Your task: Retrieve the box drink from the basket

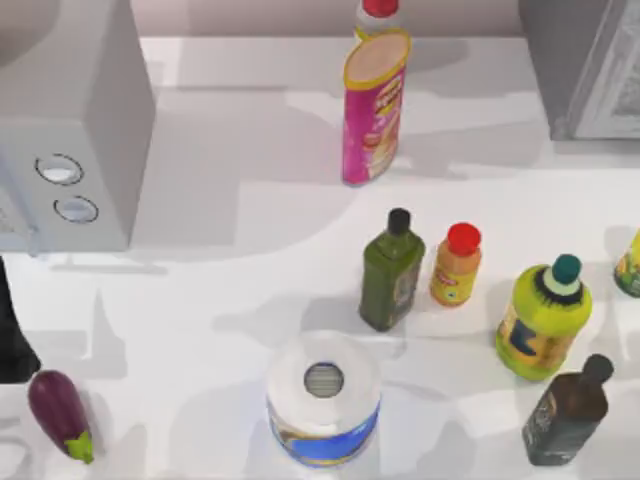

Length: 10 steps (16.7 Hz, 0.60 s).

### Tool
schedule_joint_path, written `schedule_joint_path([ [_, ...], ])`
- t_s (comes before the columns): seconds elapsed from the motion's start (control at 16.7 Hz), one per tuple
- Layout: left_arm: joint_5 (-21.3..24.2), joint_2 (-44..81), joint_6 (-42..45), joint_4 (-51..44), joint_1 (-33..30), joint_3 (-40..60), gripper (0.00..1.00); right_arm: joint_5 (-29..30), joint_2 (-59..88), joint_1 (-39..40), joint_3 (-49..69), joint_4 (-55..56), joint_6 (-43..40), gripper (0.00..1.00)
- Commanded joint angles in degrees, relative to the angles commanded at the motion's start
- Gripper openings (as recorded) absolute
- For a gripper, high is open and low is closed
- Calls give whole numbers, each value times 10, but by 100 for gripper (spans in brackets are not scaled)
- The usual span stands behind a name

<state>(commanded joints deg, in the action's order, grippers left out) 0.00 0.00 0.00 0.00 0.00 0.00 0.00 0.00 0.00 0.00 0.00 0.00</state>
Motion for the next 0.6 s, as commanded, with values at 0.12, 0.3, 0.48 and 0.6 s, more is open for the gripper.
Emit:
schedule_joint_path([
  [0.12, 0, 0, 0, 0, 0, 0, 100, 0, 0, 0, 0, 0, 0, 100],
  [0.3, 9, 35, -3, 7, 9, 18, 100, 0, 0, 0, 0, 0, 0, 100],
  [0.48, 31, 116, -3, 31, 29, 69, 100, 0, 0, 0, 0, 0, 0, 100],
  [0.6, 50, 188, -2, 57, 47, 119, 100, 0, 0, 0, 0, 0, 0, 100],
])
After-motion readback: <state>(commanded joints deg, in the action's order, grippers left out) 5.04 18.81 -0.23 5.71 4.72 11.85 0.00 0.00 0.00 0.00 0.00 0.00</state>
